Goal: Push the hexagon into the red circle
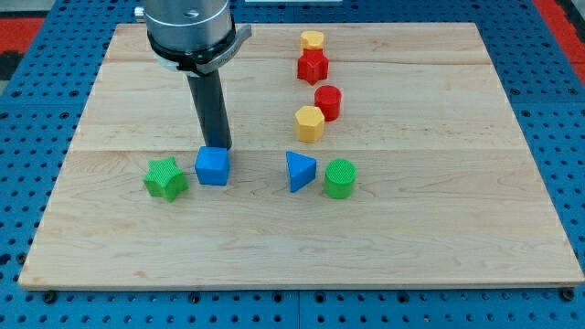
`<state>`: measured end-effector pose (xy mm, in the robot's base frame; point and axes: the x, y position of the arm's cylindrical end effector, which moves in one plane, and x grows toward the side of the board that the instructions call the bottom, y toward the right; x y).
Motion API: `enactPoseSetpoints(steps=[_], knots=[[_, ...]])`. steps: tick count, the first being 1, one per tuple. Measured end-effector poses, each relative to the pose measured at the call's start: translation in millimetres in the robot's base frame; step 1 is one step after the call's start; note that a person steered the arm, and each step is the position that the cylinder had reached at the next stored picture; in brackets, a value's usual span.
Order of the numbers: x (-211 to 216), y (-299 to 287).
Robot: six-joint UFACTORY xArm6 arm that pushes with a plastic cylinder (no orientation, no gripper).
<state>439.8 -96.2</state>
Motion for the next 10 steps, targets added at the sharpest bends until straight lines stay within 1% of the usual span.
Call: enactPoseSetpoints(steps=[2, 3, 7, 8, 9, 10], knots=[[-23.2, 41.4], [-23.2, 41.9], [-24.8, 113.0], [-24.8, 113.4], [-13.8, 120.3], [-10.8, 152.5]])
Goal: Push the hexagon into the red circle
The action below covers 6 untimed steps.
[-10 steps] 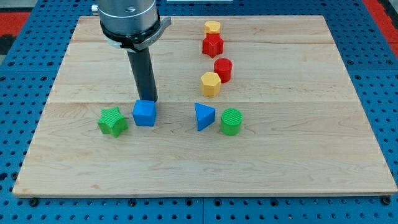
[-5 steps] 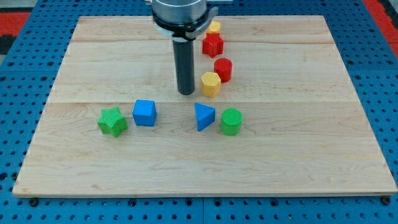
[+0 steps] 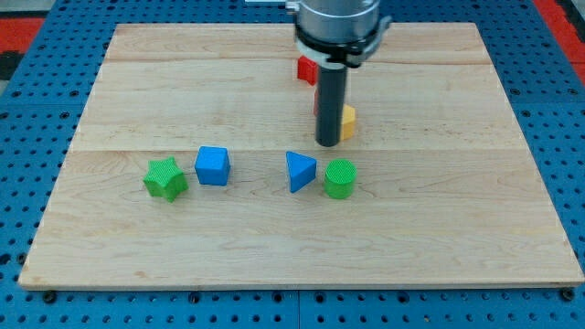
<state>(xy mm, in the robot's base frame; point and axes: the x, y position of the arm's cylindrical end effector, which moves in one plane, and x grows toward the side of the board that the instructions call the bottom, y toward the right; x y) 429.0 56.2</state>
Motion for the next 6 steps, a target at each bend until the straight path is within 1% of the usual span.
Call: enactPoseSetpoints(steps=[1, 2, 4, 5, 6], knots=[[-0.3, 36.4], [-2.2, 37.6], [-43.3, 51.0], [-48.3, 56.7], [-48.6, 80.1]])
